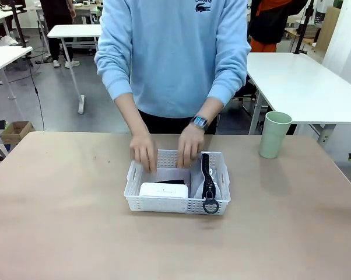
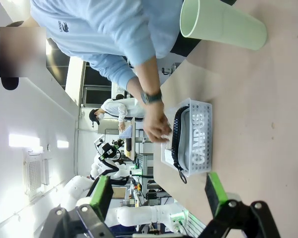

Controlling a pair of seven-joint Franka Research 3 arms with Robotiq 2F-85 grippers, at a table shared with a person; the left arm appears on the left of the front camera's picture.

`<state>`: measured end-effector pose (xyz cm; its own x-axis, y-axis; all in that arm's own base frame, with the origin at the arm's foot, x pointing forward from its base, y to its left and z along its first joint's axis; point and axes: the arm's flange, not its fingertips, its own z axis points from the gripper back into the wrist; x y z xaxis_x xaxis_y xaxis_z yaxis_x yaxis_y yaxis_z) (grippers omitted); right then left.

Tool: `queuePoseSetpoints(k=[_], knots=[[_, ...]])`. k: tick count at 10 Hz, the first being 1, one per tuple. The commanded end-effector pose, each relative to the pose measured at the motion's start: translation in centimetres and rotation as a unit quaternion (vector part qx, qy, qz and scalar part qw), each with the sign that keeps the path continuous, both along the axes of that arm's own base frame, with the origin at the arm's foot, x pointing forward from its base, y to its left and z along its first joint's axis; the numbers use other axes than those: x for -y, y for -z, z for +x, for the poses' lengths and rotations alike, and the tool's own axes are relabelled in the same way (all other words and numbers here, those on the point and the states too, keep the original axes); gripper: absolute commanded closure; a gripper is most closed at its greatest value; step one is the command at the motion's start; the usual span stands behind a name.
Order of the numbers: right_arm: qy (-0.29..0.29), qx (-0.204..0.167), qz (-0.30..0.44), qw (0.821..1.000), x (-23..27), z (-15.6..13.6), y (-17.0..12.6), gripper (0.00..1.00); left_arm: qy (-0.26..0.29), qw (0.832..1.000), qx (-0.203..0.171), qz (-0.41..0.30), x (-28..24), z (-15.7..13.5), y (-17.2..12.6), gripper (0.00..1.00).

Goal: Efficiently arrange items inside the basket to fit them all.
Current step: Pick up the Reusable plastic cup and place it inside the Organizing basket.

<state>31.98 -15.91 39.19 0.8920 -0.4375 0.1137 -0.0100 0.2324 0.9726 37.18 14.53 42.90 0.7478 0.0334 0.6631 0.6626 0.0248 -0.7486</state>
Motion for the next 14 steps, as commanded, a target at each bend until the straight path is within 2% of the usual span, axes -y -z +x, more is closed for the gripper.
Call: queuePoseSetpoints(k=[1,2,3,4,5,6,7,8,10,12,14], knots=[[0.000,0.000,0.000,1.000,0.0,0.0,0.0,0.00,0.000,1.000,0.003,-0.001,0.1,-0.3,-0.1,0.00],[-0.042,0.016,-0.011,0.999,-0.2,0.7,0.1,0.00,0.000,1.000,0.003,-0.001,0.1,-0.3,-0.1,0.00],[-0.061,0.072,-0.070,0.993,-0.2,1.2,-0.1,0.00,0.000,1.000,0.003,-0.001,0.1,-0.3,-0.1,0.00],[-0.085,0.200,-0.162,0.963,0.1,2.3,-0.2,0.00,0.000,1.000,0.003,-0.001,0.1,-0.3,-0.1,0.00],[-0.139,0.314,-0.217,0.914,0.0,3.0,0.1,0.00,0.000,1.000,0.003,-0.001,0.1,-0.3,-0.1,0.00],[-0.177,0.386,-0.271,0.864,0.3,3.7,0.8,0.00,0.000,1.000,0.003,-0.001,0.1,-0.3,-0.1,0.00],[-0.156,0.468,-0.310,0.813,0.4,4.0,1.5,0.00,0.000,1.000,0.003,-0.001,0.1,-0.3,-0.1,0.00],[-0.145,0.499,-0.320,0.792,0.4,4.2,2.0,0.00,0.000,1.000,0.003,-0.001,0.1,-0.3,-0.1,0.00],[-0.152,0.490,-0.363,0.778,-0.3,4.4,2.7,0.00,0.000,1.000,0.003,-0.001,0.1,-0.3,-0.1,0.00],[-0.082,0.499,-0.394,0.767,0.3,4.4,2.9,0.00,0.000,1.000,0.003,-0.001,0.1,-0.3,-0.1,0.00],[-0.040,0.499,-0.409,0.763,0.8,4.7,3.5,0.00,0.000,1.000,0.003,-0.001,0.1,-0.3,-0.1,0.00]])
